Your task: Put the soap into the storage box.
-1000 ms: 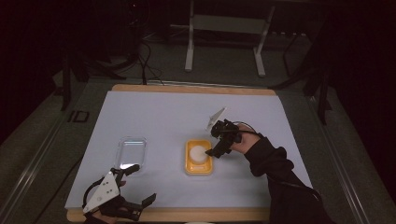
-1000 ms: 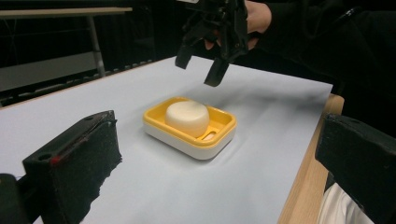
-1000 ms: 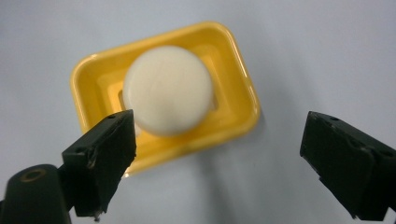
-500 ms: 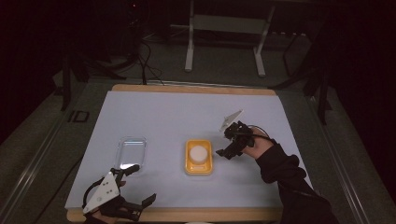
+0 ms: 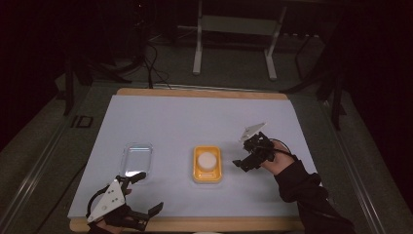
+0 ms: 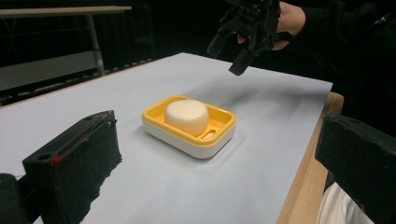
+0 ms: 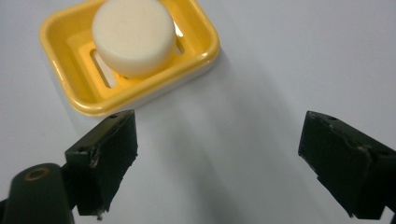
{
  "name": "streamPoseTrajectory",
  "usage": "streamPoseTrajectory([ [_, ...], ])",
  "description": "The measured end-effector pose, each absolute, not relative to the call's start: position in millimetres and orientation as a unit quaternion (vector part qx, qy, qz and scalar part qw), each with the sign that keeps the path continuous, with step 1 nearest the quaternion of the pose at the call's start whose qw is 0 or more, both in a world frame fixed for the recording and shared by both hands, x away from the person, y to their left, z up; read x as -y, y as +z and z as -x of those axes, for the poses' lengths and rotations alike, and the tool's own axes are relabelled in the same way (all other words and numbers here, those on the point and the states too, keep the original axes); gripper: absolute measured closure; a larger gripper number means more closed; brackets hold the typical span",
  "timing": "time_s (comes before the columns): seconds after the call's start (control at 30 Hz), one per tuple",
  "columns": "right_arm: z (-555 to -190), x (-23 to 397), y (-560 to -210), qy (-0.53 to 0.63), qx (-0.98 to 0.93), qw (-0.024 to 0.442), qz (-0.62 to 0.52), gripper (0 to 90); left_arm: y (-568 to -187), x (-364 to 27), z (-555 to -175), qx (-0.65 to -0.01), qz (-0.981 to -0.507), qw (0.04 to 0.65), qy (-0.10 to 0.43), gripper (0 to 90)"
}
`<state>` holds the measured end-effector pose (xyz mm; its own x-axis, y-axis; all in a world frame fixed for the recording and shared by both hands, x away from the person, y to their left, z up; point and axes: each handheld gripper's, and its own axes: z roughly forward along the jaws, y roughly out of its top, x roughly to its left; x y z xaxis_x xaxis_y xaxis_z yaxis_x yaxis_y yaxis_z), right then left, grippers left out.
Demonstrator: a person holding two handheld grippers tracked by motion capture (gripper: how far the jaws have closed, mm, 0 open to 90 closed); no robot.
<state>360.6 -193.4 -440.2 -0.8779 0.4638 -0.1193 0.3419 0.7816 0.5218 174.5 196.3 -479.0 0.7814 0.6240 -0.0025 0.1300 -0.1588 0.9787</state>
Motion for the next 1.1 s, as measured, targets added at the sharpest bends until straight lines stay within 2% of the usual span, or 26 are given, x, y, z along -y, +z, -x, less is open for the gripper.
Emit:
streamPoseTrajectory([
  [0.53, -333.4, 210.0, -454.8, 0.249, -0.924, 0.158, -0.242, 12.4, -479.4, -195.7, -174.4, -0.257, -0.734, 0.593, 0.207, 0.1],
  [0.7, -325.2, 215.8, -458.1, 0.254, -0.913, 0.183, -0.262, 12.5, -479.3, -196.0, -174.5, -0.258, -0.733, 0.594, 0.208, 0.1],
  [1.1, -310.3, 230.6, -466.8, 0.258, -0.901, 0.191, -0.291, 12.4, -478.9, -196.8, -174.0, -0.259, -0.732, 0.595, 0.208, 0.1],
])
